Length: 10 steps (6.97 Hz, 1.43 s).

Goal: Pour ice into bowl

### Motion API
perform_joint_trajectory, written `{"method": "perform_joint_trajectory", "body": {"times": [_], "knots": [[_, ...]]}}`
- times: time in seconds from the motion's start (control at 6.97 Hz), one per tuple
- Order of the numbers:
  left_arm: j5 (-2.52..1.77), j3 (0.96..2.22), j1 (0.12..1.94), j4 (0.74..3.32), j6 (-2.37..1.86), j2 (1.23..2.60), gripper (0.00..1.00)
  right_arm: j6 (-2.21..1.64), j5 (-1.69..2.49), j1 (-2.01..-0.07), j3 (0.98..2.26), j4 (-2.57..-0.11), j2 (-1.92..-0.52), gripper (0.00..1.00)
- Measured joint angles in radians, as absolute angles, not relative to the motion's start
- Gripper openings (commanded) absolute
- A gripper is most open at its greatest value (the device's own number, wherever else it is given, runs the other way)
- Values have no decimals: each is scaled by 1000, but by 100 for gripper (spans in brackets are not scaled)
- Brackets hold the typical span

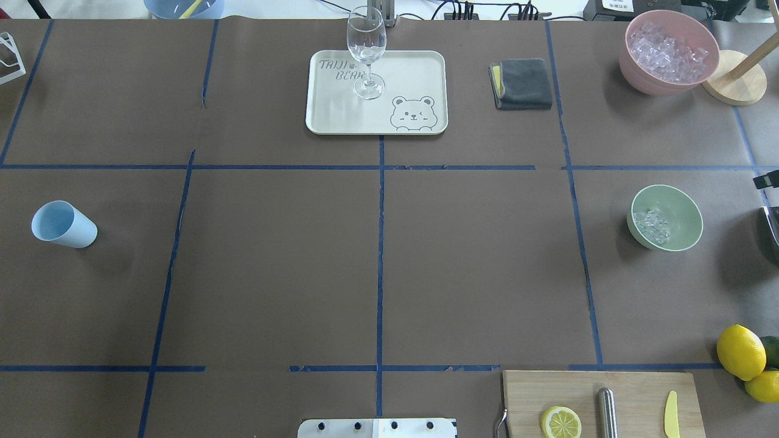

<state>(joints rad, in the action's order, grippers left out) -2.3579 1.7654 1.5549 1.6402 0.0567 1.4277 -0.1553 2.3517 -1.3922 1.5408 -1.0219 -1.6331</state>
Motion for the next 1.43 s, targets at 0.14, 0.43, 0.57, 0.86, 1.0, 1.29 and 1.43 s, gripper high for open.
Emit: {"method": "perform_joint_trajectory", "body": {"times": [0.14, 0.43, 0.57, 0.86, 1.0, 1.29, 1.43], "knots": [[-2359, 1763, 1555, 1640, 64, 1427, 100, -24, 2350, -1485, 1566, -1198, -1614, 100], [-2360, 1754, 1555, 1638, 81, 1416, 100, 100, 2312, -1572, 1626, -1507, -1586, 100], [-2360, 1755, 1555, 1639, 85, 1408, 100, 111, 2296, -1581, 1643, -1589, -1590, 100], [-2361, 1757, 1555, 1642, 87, 1405, 100, 106, 2290, -1583, 1657, -1631, -1596, 100], [-2362, 1757, 1555, 1643, 87, 1405, 100, 108, 2297, -1583, 1659, -1632, -1595, 100], [-2362, 1758, 1555, 1644, 87, 1404, 100, 117, 2303, -1583, 1663, -1632, -1596, 100], [-2362, 1757, 1555, 1643, 87, 1404, 100, 118, 2305, -1583, 1664, -1631, -1598, 100]]}}
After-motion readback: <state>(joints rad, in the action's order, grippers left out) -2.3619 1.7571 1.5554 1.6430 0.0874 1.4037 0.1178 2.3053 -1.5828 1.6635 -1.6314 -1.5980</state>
